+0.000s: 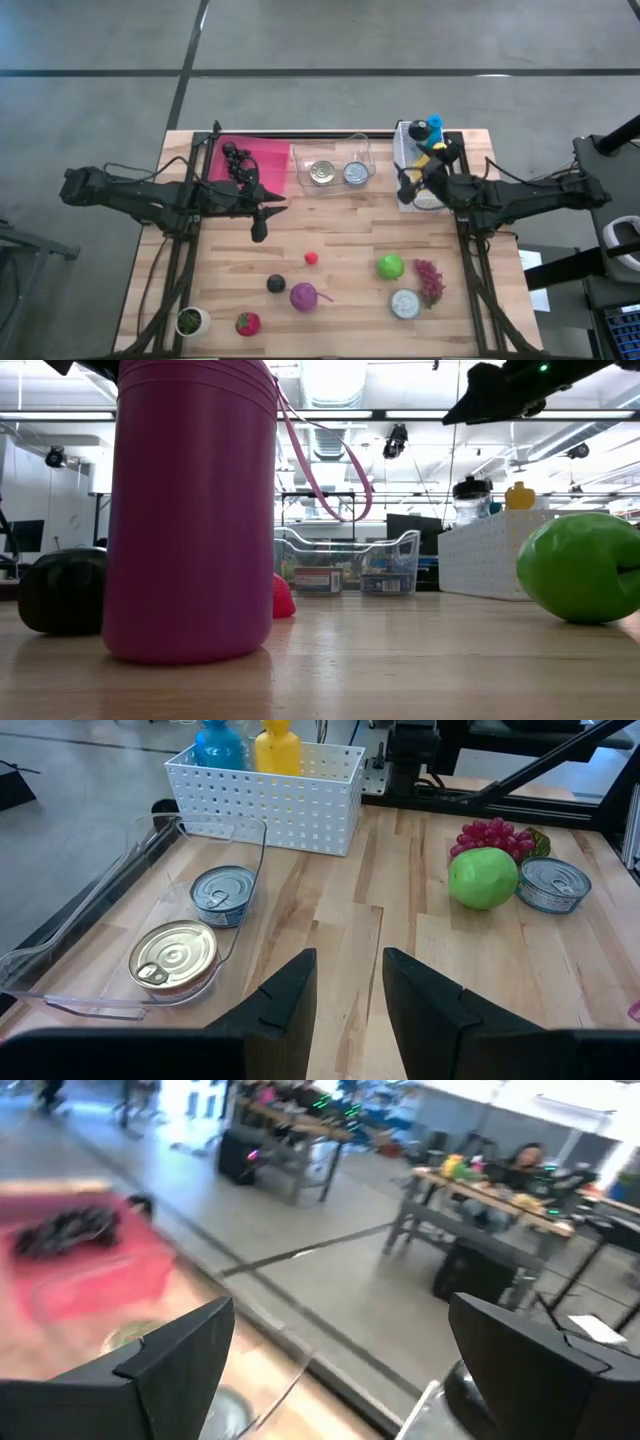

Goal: Pick & Place Food Item
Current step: Put the purple water bottle into the white bin

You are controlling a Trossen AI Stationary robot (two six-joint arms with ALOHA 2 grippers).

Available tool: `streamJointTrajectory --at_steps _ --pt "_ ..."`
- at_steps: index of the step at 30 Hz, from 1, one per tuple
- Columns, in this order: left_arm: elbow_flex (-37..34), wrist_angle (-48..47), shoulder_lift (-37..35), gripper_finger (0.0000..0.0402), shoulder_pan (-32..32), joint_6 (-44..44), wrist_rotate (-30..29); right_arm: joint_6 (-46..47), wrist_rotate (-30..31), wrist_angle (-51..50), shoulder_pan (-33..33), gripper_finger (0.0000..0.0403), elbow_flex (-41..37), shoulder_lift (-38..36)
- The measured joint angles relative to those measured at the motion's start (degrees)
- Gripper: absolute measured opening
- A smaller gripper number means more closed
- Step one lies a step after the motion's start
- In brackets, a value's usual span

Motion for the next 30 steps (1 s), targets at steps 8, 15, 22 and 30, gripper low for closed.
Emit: streamJointTrajectory --at_steps 8,15,22,30 --pt "0.0 0.02 0.0 0.0122 -0.02 0.0 0.0 5.71 -23.69 -11.95 3.6 0.0366 2.53 0.07" --pt "0.0 0.04 0.0 0.0122 0.0 0.04 0.0 4.35 -32.37 -12.31 3.68 0.0366 2.45 1.62" --pt "0.0 0.0 0.0 0.0122 -0.25 4.72 0.13 2.36 -32.54 -12.26 3.66 0.0366 2.78 2.39" --pt "1.4 1.34 0.0 0.0122 -6.77 5.86 0.81 2.37 -32.54 -12.27 3.66 0.0366 2.78 2.34"
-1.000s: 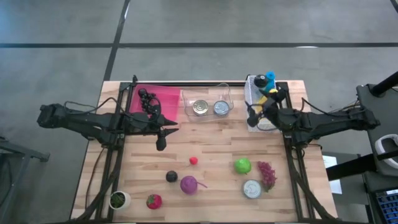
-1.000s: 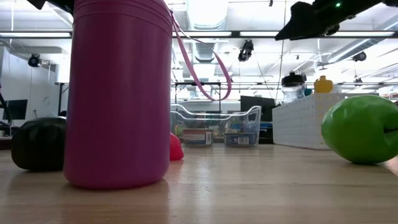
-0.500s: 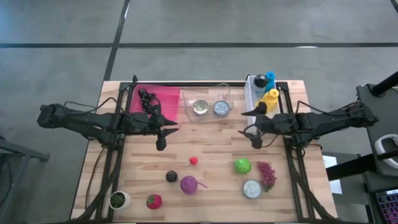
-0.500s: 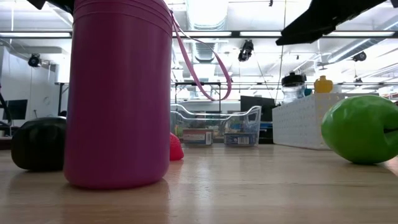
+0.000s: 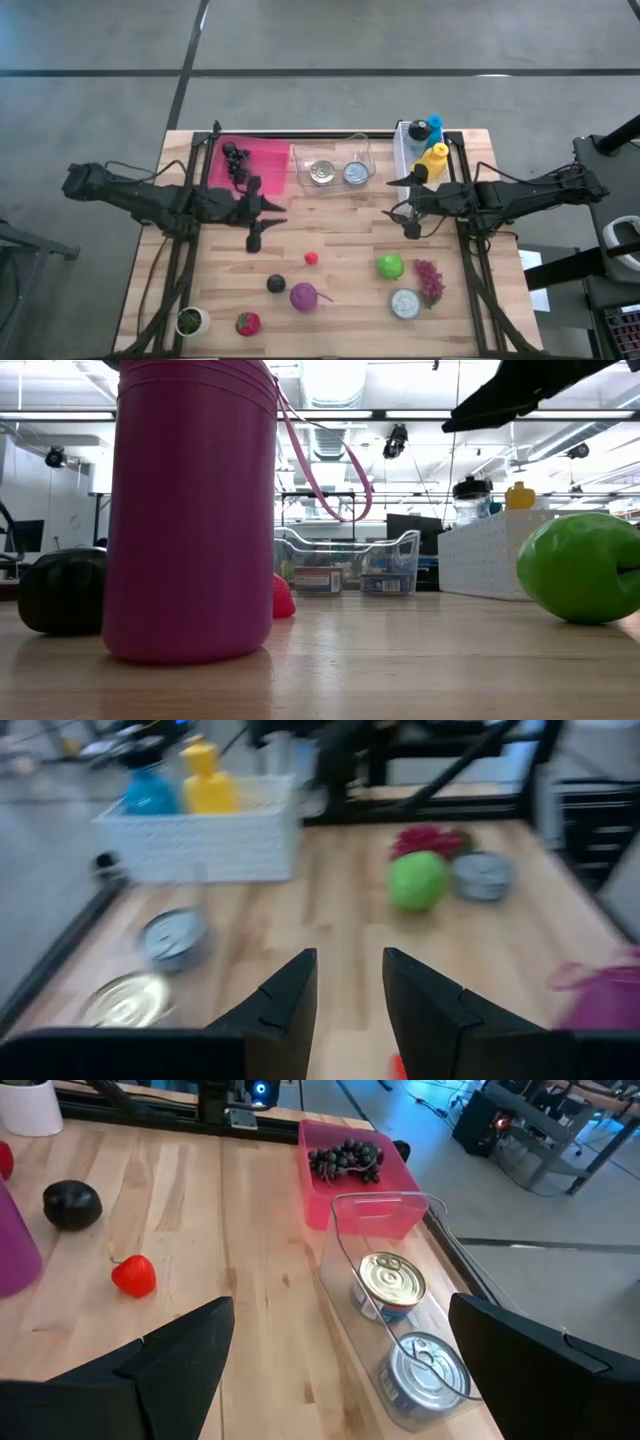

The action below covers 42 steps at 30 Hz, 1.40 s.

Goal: Pick & Place Food Item
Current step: Put the purple water bottle into the white bin

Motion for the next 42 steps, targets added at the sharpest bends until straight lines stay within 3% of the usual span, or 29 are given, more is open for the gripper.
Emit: streamJointTrajectory --at_steps 7,13,27,34,42 --pt "0.22 2.87 0.01 0.0122 -10.55 -0.78 -0.3 1.75 0.01 0.02 0.0 0.0366 0.0 0.0" --pt "0.13 1.07 2.74 0.0122 -16.33 -9.38 -1.76 2.12 -0.01 -0.02 0.01 0.0366 0.0 0.02" --pt "7.95 1.31 13.61 0.0122 -18.38 -16.21 -1.24 2.11 -0.01 -0.17 0.0 0.0366 -0.26 0.04" --pt "5.9 0.67 13.69 0.0122 -18.85 -15.68 5.17 2.11 0.0 -0.66 0.0 0.0366 -0.26 0.04" --pt "3.1 0.54 17.23 0.0122 -20.83 -26.3 6.52 2.13 0.0 -1.25 0.0 0.0366 -0.28 0.04"
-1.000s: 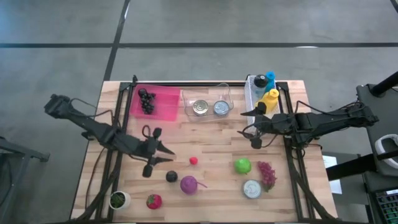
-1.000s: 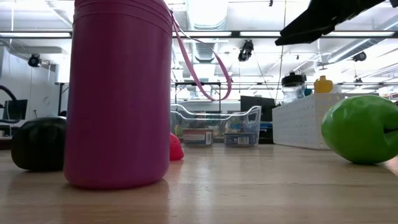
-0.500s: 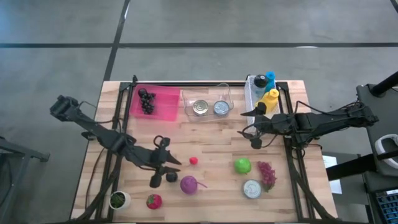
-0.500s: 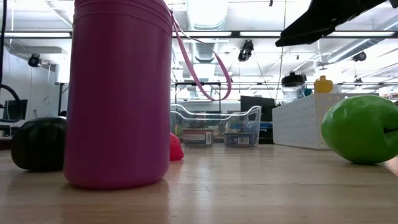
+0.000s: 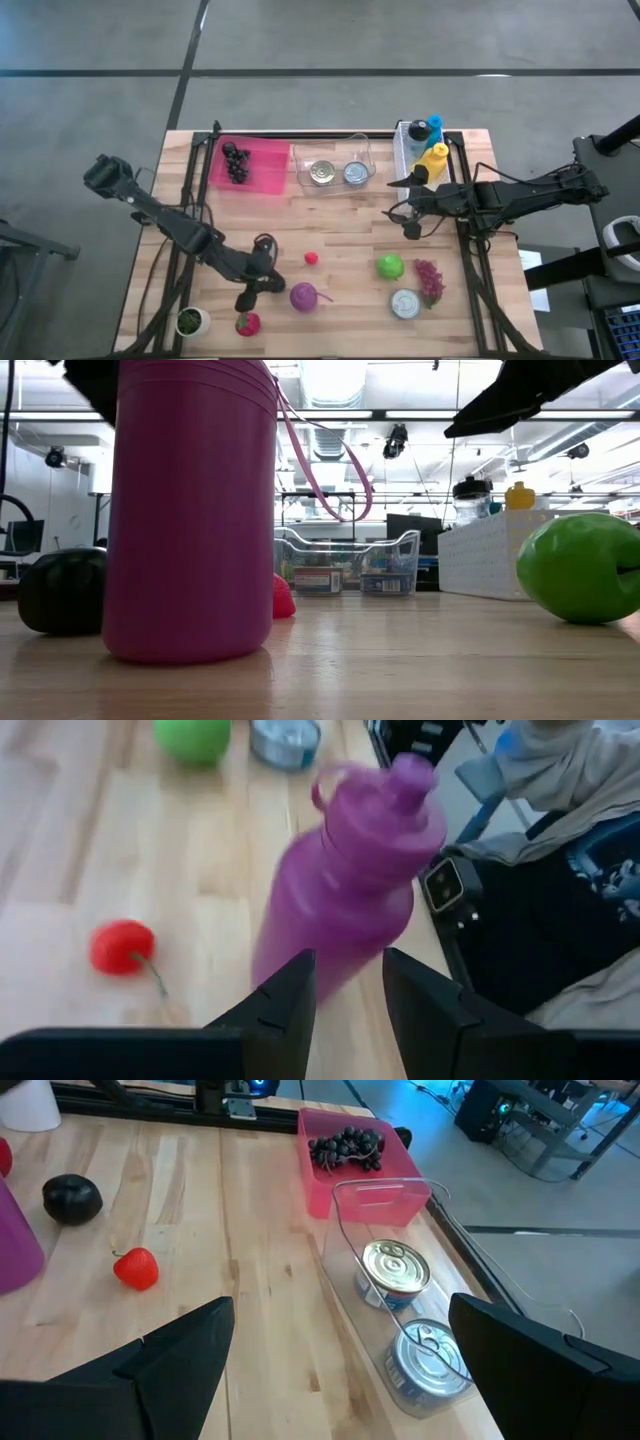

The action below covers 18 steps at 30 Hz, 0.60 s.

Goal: Pick & Place Food Item
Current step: Put the purple water bottle into the white bin

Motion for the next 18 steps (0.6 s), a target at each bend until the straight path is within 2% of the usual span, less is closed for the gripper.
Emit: streamJointTrajectory --at_steps 11,18 --pt "2.12 1.66 11.43 0.0122 -0.07 -12.32 9.58 0.86 0.0 0.0 0.0 0.0366 -0.02 0.0" --pt "4.91 3.41 15.95 0.0122 0.04 -11.79 9.8 1.05 0.02 0.01 0.0 0.0366 -0.02 0.0"
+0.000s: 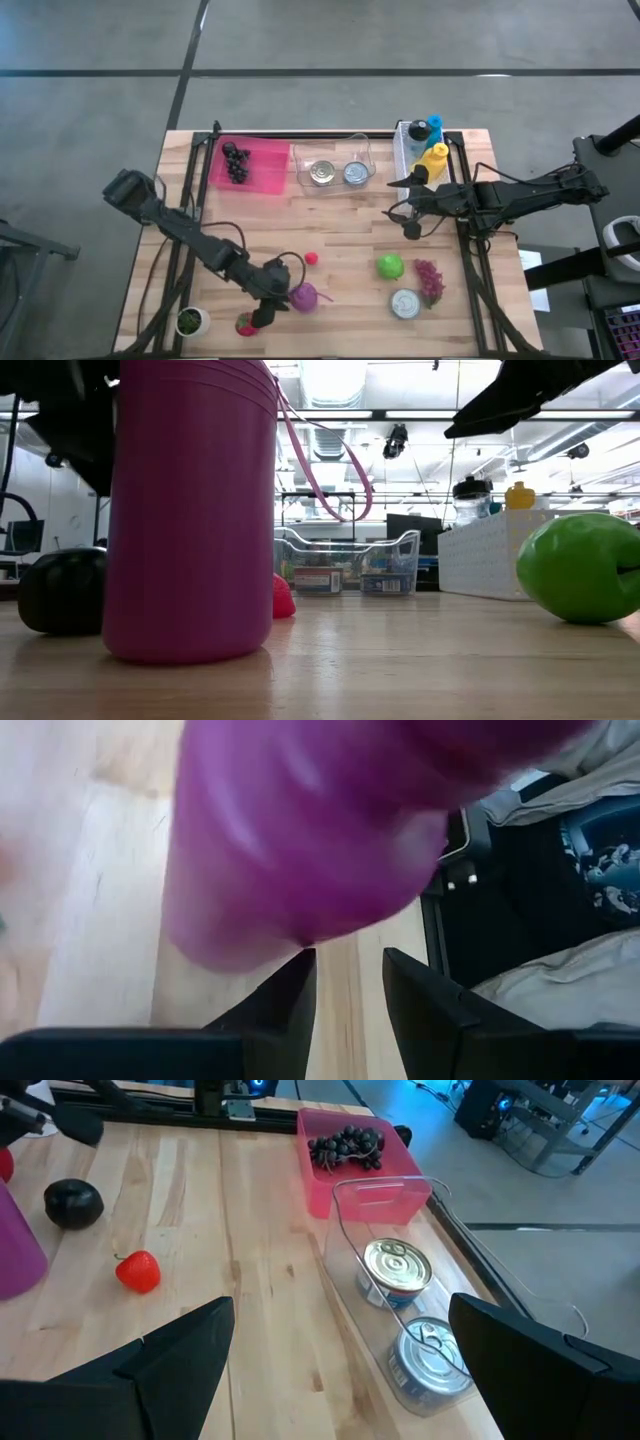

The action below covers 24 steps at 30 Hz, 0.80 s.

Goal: Pick & Place Food Item
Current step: Put the purple water bottle into the white bin

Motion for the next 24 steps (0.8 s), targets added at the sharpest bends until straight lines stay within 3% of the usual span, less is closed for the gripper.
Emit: streamJointTrajectory --at_steps 10,24 --pt "1.47 1.05 1.32 0.0122 1.1 3.75 -7.49 0.0 -0.02 0.0 0.0 0.0366 0.0 0.0" --pt "1.17 1.61 3.25 0.0122 2.66 0.95 -8.83 0.0 0.0 0.0 0.0 0.0366 0.0 0.0"
